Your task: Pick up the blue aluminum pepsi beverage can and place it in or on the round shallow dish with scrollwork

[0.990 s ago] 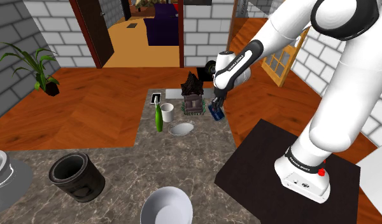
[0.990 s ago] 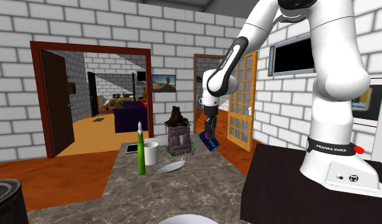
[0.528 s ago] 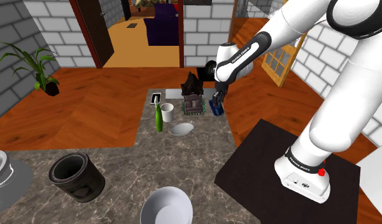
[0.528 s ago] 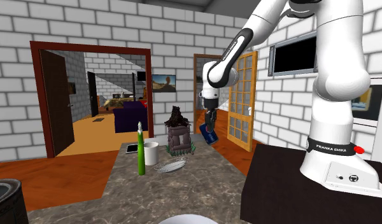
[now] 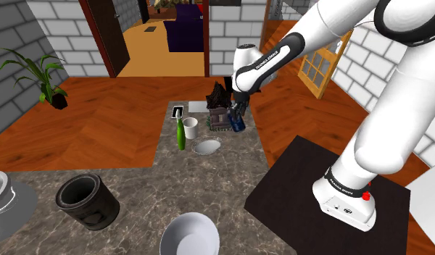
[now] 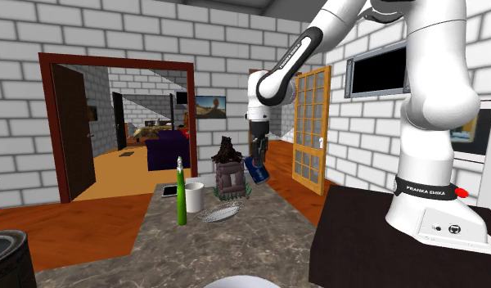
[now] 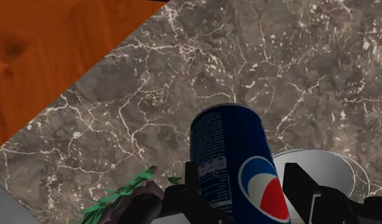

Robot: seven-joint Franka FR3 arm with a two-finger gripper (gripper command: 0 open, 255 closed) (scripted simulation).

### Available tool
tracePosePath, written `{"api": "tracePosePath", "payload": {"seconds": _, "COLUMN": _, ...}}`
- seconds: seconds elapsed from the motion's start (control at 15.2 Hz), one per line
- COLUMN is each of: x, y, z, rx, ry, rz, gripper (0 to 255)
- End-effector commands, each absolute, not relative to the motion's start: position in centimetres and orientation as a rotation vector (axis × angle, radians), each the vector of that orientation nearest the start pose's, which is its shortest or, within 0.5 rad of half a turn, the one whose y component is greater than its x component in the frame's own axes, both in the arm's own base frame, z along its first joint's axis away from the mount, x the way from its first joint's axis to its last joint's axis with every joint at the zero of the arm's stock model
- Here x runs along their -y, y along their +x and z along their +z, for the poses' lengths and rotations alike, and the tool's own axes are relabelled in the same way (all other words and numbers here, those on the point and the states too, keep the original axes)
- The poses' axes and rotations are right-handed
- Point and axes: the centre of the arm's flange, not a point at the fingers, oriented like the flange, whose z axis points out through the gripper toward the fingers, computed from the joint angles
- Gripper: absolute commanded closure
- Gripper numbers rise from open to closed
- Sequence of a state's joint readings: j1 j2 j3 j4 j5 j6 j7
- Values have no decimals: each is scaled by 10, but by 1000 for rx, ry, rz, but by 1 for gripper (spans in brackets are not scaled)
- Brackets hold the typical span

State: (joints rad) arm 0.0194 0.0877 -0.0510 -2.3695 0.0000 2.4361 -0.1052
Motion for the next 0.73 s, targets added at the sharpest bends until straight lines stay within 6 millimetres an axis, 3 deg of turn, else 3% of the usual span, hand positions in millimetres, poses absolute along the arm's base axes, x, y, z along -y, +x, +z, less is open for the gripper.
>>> {"api": "tracePosePath", "payload": {"seconds": 0.0, "x": -10, "y": 511, "z": 288, "rx": 114, "ry": -3142, "rz": 33, "gripper": 255}}
{"api": "tracePosePath", "payload": {"seconds": 0.59, "x": -121, "y": 559, "z": 302, "rx": 114, "ry": -3142, "rz": 33, "gripper": 255}}
{"api": "tracePosePath", "payload": {"seconds": 0.66, "x": -121, "y": 559, "z": 297, "rx": 114, "ry": -3142, "rz": 33, "gripper": 255}}
